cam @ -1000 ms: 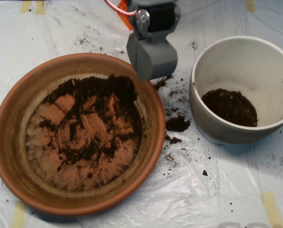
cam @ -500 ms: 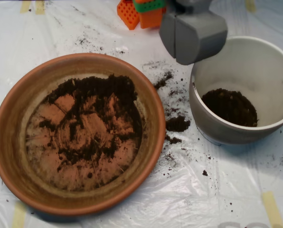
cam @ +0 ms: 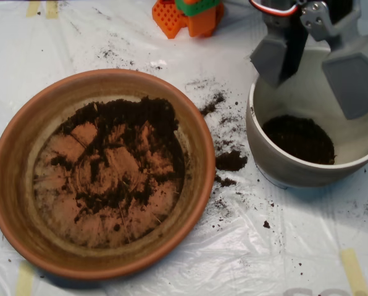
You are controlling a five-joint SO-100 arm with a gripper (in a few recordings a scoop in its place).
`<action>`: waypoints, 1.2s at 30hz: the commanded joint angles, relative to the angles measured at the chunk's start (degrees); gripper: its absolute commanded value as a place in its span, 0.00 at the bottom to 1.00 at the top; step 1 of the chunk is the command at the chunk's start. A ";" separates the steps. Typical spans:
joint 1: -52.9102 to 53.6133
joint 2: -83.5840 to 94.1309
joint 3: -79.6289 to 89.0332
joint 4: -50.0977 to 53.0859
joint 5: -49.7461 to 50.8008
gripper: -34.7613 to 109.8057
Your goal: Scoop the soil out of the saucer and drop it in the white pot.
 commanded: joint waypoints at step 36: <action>39.02 12.39 46.41 -25.05 -0.26 0.55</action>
